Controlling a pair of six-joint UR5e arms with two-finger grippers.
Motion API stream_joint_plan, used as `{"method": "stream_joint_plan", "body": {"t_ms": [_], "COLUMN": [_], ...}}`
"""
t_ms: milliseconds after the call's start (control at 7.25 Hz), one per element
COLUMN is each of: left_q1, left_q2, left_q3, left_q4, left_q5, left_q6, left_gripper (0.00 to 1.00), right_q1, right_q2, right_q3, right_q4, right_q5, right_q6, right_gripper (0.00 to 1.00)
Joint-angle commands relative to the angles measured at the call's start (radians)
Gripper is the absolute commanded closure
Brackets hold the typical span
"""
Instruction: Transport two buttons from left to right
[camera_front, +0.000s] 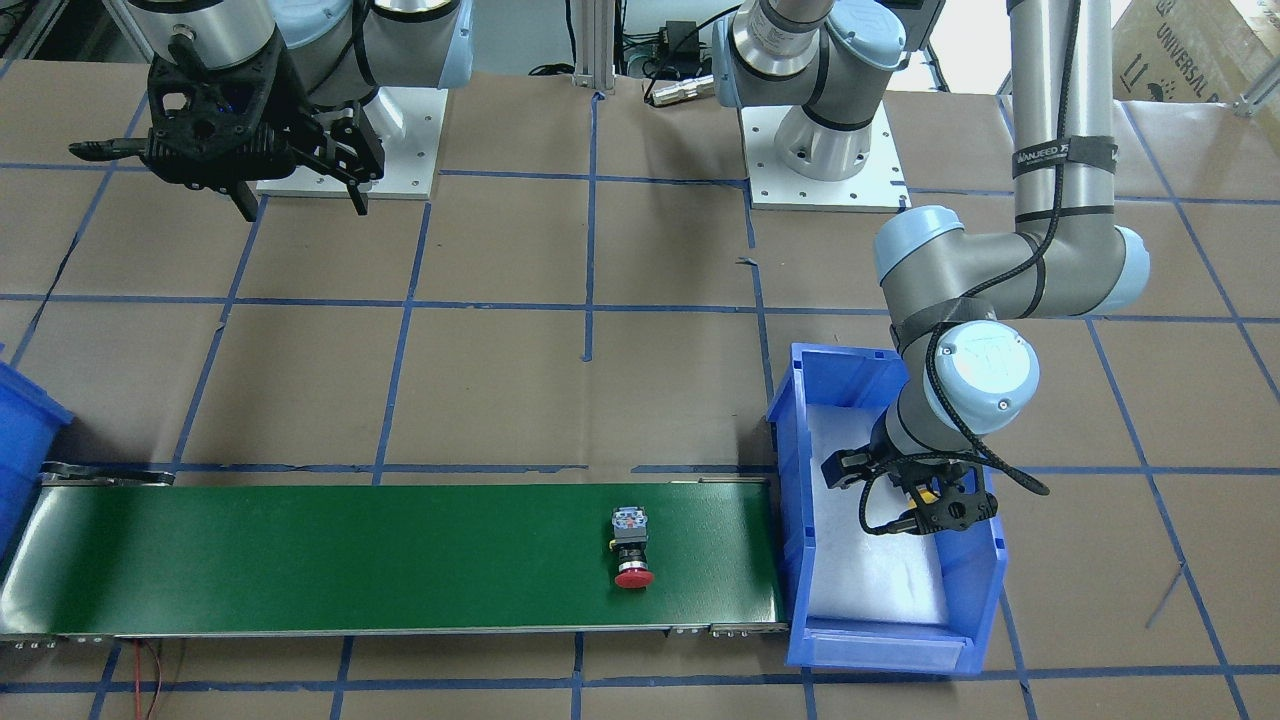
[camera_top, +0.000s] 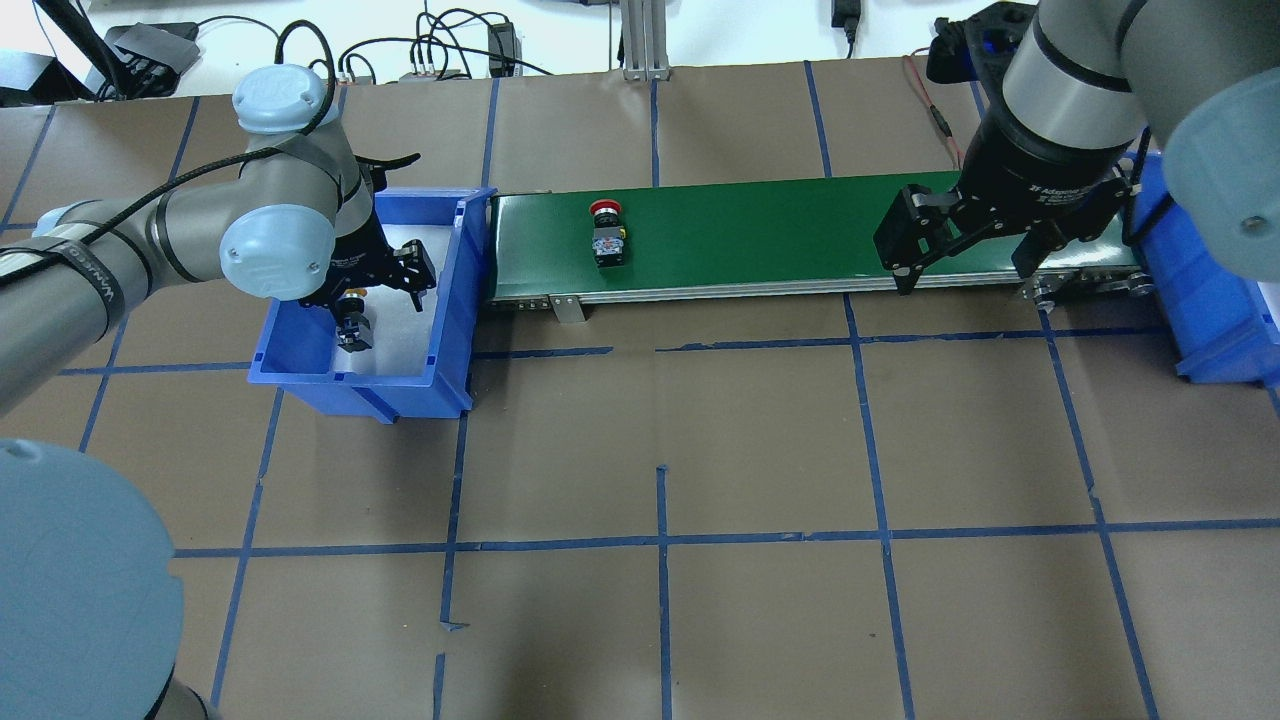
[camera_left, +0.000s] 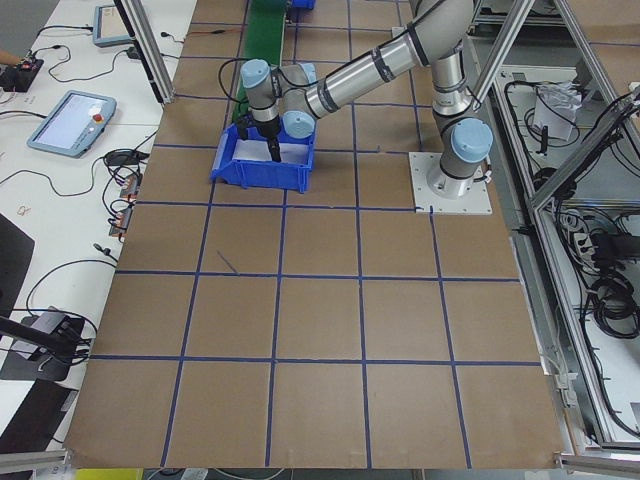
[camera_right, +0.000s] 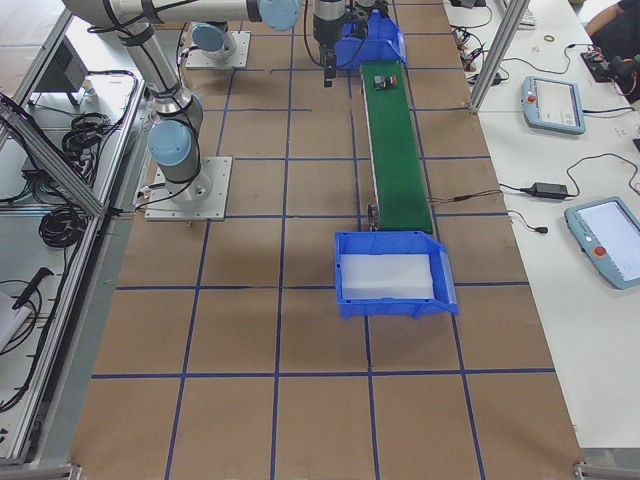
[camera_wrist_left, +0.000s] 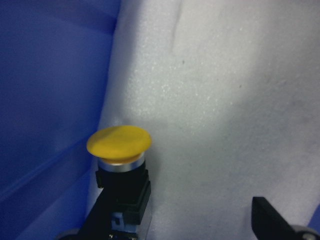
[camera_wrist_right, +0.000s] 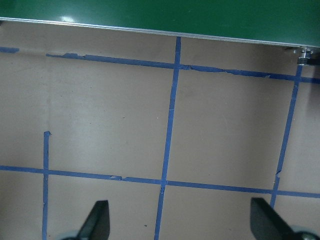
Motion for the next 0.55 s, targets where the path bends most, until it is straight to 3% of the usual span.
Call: {"method": "stream_joint_plan", "body": {"t_ms": [0,414], "left_q1": [0.001,-0.001], "left_q2": [0.008,0.006], "left_q3": [0.011,-0.020], "left_q4": [0.000,0.000], "left_q5": [0.015,0.040], "left_q6": [0.004,-0.001], "left_gripper": [0.00,0.01], "right_q1": [0.000,0.000], "right_q2": [0.000,0.000], "right_q3": [0.000,-0.003], "right_q4": [0.000,0.000], "right_q5": [0.001,0.001], "right_q6": [0.000,0.000], "right_gripper": [0.00,0.00]}}
